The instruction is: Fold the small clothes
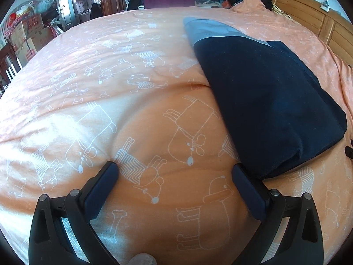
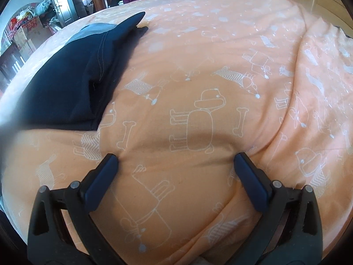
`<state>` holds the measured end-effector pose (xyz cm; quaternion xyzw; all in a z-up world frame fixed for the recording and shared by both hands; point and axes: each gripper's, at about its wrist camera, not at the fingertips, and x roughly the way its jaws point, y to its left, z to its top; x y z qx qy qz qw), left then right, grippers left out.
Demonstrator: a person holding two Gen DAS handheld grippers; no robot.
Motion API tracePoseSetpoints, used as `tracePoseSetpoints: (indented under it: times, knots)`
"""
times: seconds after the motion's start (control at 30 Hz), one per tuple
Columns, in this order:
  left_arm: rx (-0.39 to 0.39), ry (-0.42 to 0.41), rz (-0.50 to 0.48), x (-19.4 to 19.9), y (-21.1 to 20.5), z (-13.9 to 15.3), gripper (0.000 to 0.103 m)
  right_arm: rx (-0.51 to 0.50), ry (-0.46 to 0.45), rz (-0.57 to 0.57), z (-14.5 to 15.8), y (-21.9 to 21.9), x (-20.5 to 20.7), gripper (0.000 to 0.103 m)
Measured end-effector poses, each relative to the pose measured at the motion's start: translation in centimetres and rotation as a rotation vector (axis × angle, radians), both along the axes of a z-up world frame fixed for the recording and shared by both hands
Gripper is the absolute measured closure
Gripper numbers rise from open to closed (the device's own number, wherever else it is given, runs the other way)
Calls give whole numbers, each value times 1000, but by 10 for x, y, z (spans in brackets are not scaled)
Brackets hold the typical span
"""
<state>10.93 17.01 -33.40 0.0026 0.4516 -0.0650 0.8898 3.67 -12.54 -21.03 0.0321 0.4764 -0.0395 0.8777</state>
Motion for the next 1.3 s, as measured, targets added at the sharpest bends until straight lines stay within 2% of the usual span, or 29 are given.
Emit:
tracePoseSetpoints:
  times: [0.43, 0.53, 0.7, 0.9, 0.97, 1.07, 1.2, 1.3]
  knots:
    - [1, -10, 2, -2, 0, -1, 0, -10, -15, -5, -1, -2, 6, 0]
    - [-3, 2, 1, -1, 0, 1, 0, -11, 5, -15, 3, -1, 8, 0]
    - [13, 60, -15, 7, -1, 5, 0, -36, 72, -53, 3, 4, 15, 0]
    - [-20, 51, -15, 8, 3, 3, 0, 14, 271, -132, 3, -4, 45, 0]
    - [-29, 52, -16, 8, 3, 3, 0, 13, 243, -175, 1, -6, 49, 0]
    - [-30, 51, -18, 10, 3, 2, 0, -22, 168, -178, -1, -4, 49, 0]
    - [-18, 36, -16, 8, 2, 7, 0, -26, 143, -166, 7, -3, 46, 0]
    - [15, -41, 19, -2, 3, 26, 0, -28, 112, -135, 27, 4, 38, 0]
